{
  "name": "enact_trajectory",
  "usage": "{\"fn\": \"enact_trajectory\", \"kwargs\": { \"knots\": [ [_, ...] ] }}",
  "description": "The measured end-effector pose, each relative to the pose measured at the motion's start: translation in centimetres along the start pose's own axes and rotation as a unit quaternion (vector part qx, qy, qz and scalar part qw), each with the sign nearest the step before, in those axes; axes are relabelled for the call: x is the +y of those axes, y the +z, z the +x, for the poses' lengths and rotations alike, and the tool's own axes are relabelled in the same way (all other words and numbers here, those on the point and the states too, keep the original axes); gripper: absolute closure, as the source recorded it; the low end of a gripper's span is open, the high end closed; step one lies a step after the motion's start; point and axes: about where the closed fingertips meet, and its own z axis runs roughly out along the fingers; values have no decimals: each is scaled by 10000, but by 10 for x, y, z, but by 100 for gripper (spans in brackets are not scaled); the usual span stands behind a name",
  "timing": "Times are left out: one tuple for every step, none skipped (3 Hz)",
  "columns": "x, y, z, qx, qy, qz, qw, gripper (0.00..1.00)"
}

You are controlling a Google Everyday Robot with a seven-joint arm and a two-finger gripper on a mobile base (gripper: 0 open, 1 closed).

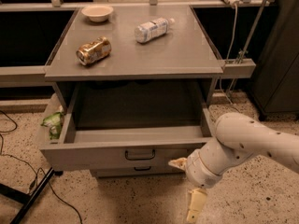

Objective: Close top drawer

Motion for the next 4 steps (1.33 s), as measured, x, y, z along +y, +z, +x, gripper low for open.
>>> {"fn": "enact_trajectory", "kwargs": {
  "knots": [
    [-13,1,2,-11,-3,72,10000,0],
    [-37,5,5,61,-27,20,10000,0],
    [-59,10,7,60,-70,18,10000,0],
    [-73,5,9,137,-103,98,9998,0]
  ]
}}
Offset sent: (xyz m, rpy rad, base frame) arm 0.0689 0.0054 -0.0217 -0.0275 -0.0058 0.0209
